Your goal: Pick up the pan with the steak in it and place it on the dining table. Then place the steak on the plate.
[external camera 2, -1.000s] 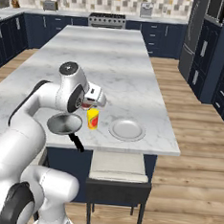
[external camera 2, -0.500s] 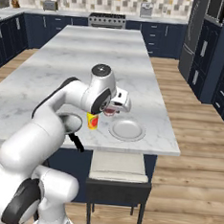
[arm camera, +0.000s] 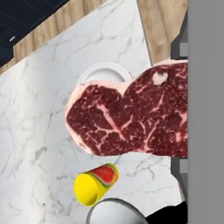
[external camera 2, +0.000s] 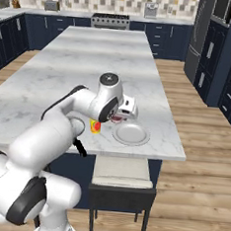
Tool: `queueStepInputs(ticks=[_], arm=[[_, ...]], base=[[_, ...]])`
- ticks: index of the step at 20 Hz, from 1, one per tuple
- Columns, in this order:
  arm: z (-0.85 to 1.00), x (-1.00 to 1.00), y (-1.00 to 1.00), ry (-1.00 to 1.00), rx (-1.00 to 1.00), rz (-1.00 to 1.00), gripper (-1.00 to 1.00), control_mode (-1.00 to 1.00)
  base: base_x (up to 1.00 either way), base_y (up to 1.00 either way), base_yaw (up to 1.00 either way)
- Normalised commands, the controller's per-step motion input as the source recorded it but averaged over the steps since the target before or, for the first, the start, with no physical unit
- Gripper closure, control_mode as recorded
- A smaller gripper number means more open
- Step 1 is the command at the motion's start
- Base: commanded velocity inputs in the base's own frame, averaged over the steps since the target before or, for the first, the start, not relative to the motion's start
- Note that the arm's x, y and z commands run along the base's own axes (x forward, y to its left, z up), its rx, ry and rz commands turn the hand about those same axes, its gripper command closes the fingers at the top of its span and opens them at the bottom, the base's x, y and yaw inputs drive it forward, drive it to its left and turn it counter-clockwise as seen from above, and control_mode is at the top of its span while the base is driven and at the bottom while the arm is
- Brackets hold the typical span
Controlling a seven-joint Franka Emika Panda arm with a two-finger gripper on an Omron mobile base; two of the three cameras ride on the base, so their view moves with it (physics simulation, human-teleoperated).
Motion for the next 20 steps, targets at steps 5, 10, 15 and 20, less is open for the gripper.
queueStepInputs(ticks=[5, 10, 15, 20], arm=[[-0.59, 0.55, -0.11, 0.02, -0.02, 0.00, 1.00, -1.00], [-0.58, 0.28, -0.13, 0.01, 0.00, 0.00, 1.00, -1.00], [-0.39, 0.30, 0.00, 0.00, 0.00, 0.00, 1.00, -1.00], [-0.37, 0.58, -0.08, 0.00, 0.00, 0.00, 1.00, -1.00]], base=[[0.00, 0.00, 0.00], [0.00, 0.00, 0.00], [0.00, 0.00, 0.00], [0.00, 0.00, 0.00]])
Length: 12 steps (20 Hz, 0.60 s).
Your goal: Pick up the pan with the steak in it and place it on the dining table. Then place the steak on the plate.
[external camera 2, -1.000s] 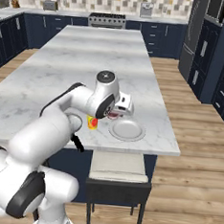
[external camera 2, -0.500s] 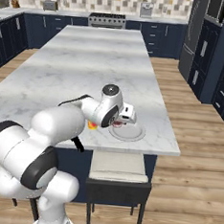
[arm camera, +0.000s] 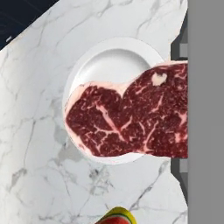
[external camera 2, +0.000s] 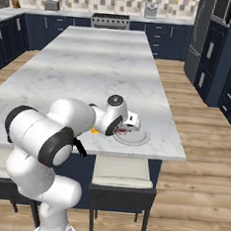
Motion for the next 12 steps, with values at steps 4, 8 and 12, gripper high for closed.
queueStepInputs(ticks=[4, 8, 12], arm=[[-0.12, 0.17, -0.07, 0.00, 0.00, 0.00, 1.00, -1.00], [-0.11, 0.37, -0.18, 0.00, 0.00, 0.00, 1.00, -1.00], [-0.25, 0.61, -0.17, 0.00, 0.00, 0.00, 1.00, -1.00]], base=[[0.00, 0.00, 0.00], [0.00, 0.00, 0.00], [0.00, 0.00, 0.00]])
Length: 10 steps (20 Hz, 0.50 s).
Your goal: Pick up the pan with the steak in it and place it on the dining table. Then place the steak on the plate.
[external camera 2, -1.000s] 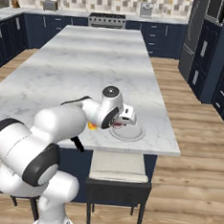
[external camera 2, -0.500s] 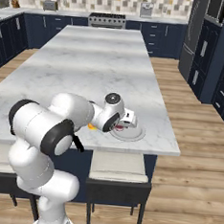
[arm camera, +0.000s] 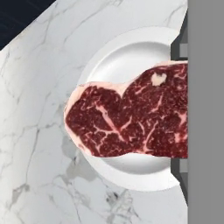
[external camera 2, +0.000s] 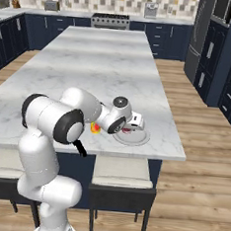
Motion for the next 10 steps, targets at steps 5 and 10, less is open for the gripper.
queueStepInputs(ticks=[5, 10], arm=[[-0.07, 0.08, -0.03, 0.00, 0.00, 0.00, 1.00, -1.00], [-0.28, 0.13, 0.00, 0.01, 0.00, 0.00, 1.00, -1.00]], base=[[0.00, 0.00, 0.00], [0.00, 0.00, 0.00]])
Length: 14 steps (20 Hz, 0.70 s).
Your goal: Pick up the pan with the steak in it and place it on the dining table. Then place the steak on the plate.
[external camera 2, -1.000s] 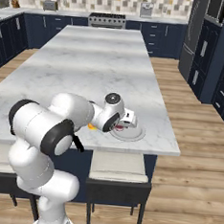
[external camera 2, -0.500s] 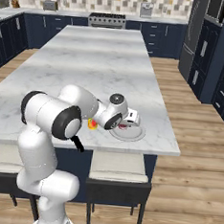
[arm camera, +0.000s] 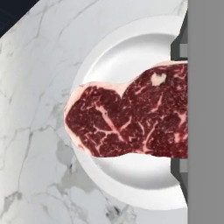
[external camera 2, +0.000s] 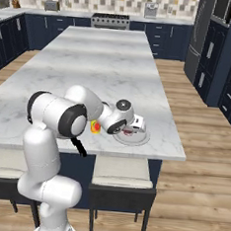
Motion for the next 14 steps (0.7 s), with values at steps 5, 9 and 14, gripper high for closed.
queueStepInputs(ticks=[5, 9, 14], arm=[[-0.29, 0.18, 0.00, 0.00, 0.00, 0.00, 1.00, -1.00], [-0.18, 0.13, 0.00, -0.01, 0.00, 0.00, 1.00, -1.00], [0.06, 0.00, 0.00, 0.00, 0.00, -0.01, -1.00, -1.00]], base=[[0.00, 0.00, 0.00], [0.00, 0.00, 0.00], [0.00, 0.00, 0.00]])
